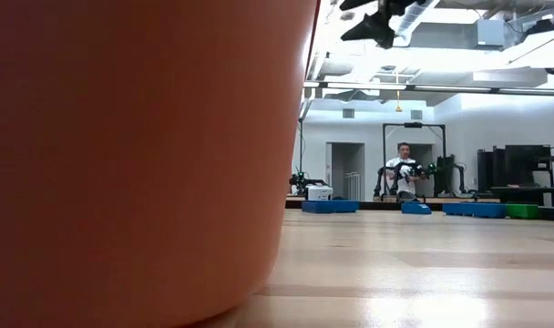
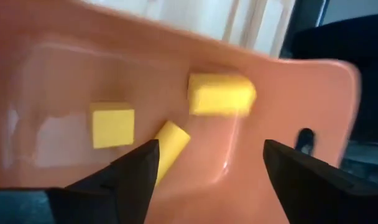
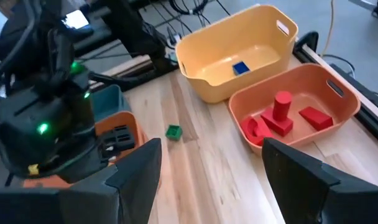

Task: Sort blocks
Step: Put the blue game piece into the yellow bin

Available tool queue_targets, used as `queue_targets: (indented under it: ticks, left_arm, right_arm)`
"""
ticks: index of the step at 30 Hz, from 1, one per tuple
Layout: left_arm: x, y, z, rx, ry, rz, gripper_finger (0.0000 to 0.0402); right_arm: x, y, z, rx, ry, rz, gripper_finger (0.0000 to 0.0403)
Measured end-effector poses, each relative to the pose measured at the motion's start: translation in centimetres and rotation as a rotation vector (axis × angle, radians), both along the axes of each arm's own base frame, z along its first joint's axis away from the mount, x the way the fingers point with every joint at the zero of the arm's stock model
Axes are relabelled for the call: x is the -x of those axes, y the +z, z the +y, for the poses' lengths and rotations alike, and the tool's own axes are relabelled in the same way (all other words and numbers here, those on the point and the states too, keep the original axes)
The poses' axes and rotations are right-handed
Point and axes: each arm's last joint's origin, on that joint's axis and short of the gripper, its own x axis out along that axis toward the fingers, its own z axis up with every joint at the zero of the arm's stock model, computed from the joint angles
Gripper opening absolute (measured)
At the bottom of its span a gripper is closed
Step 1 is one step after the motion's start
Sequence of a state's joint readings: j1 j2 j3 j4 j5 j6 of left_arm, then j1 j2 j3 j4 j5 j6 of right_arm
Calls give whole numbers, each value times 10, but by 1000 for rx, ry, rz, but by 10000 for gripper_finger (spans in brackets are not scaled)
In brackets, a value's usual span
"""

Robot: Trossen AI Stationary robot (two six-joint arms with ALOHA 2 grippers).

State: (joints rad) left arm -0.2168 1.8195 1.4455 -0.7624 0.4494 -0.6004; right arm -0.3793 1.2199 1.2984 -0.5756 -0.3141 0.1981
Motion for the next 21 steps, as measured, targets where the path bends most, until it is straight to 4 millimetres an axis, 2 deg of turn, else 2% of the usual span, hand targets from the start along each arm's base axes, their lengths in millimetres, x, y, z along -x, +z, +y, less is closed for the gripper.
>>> queue_targets:
  ticks: [4,8,11,14,17,21]
  left_arm:
    - [-3,29,11,6,26,-6,286]
    - [-6,63,22,-16,62,-42,287]
    - [-7,82,35,-88,133,-65,287]
    - [-7,94,54,-203,252,-74,287]
    - [-9,99,71,-284,313,-111,287]
    - [-14,101,89,-367,276,-190,276]
  right_arm:
    - [12,6,5,-1,-2,-5,290]
    - [24,4,4,45,-37,68,290]
    - [34,0,0,96,-108,115,290]
    - [47,-5,-3,126,-146,79,290]
    - [60,-20,-9,128,-206,53,290]
    - [70,-56,-19,81,-270,144,290]
